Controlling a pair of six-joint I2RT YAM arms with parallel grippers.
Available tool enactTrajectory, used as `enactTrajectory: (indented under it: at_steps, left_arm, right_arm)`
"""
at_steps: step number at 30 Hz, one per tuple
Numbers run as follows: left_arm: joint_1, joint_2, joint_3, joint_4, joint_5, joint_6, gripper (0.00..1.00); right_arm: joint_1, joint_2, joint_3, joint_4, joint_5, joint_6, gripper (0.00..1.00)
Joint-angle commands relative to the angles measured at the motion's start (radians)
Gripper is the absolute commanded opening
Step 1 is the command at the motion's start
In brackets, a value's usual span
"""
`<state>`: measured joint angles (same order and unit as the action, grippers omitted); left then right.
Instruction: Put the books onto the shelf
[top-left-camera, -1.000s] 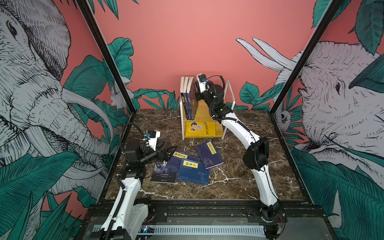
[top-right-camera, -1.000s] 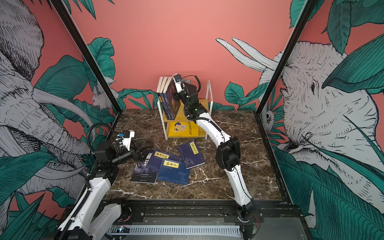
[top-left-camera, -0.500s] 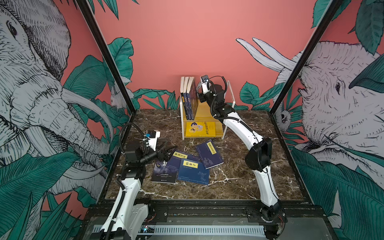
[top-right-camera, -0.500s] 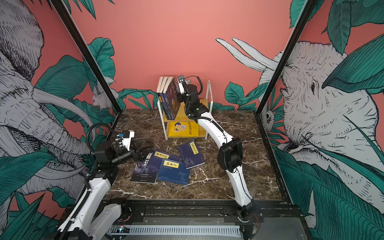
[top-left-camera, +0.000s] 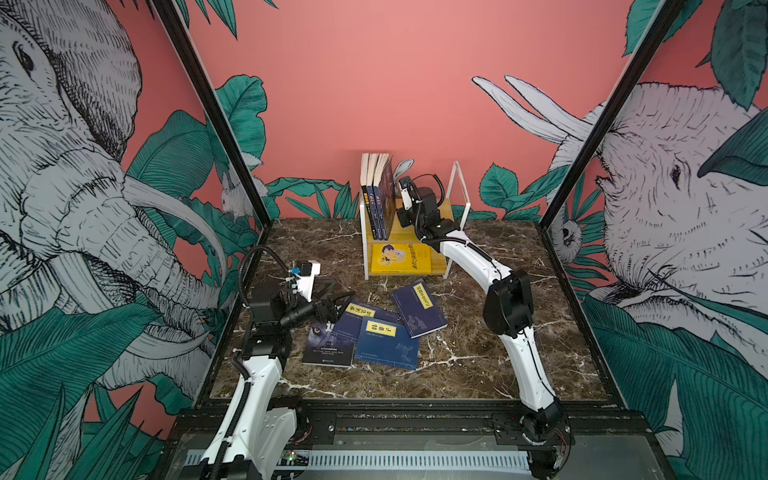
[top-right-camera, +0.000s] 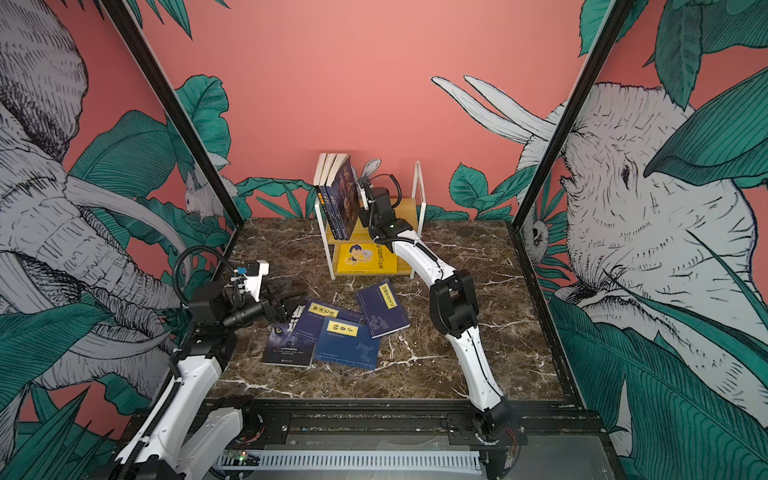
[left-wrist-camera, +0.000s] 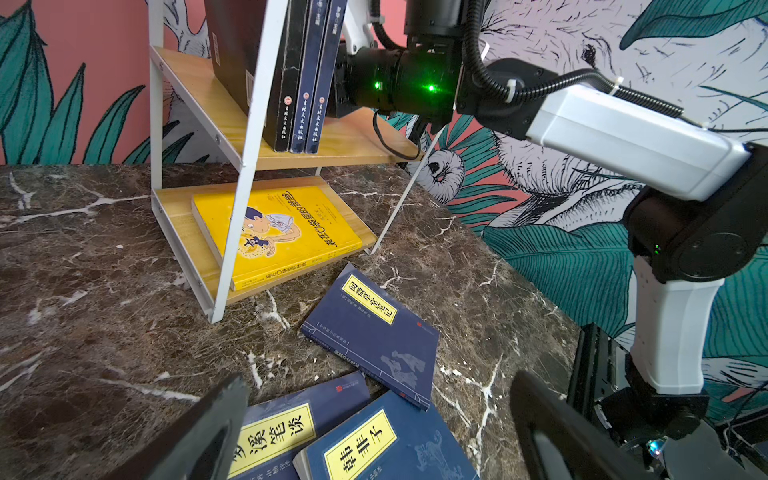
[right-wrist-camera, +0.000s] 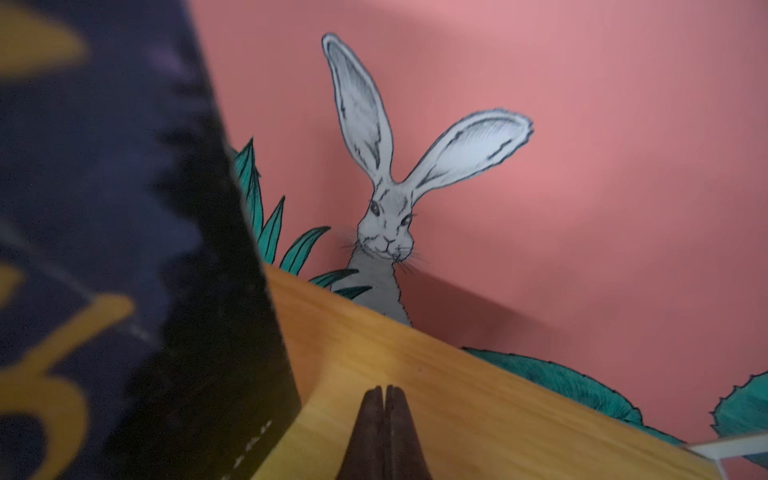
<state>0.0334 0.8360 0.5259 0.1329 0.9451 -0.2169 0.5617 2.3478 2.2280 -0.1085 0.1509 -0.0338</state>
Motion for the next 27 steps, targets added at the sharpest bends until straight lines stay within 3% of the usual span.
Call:
enactTrajectory:
  at_steps: [1, 7, 18, 27]
  left_arm:
    - [-0.005, 0.001, -0.007, 0.016, 0.008, 0.006, 1.0]
    - [-0.003, 0.006, -0.008, 0.015, 0.009, 0.006, 1.0]
    - [-0.001, 0.01, -0.011, 0.028, 0.01, -0.001, 0.99]
    - [0.001, 0.006, -0.011, 0.018, 0.01, 0.005, 1.0]
  right_arm:
    - [-0.004, -0.025, 0.003, -0.011, -0.072, 0.011, 0.0]
    - [-0.005, -0.005, 0.006, -0.01, -0.092, 0.027, 0.0]
    - [-0.003, 0.136, 0.274, -0.118, -0.181, 0.026, 0.0]
    - [-0.002, 0.19, 0.354, -0.102, -0.248, 0.032, 0.0]
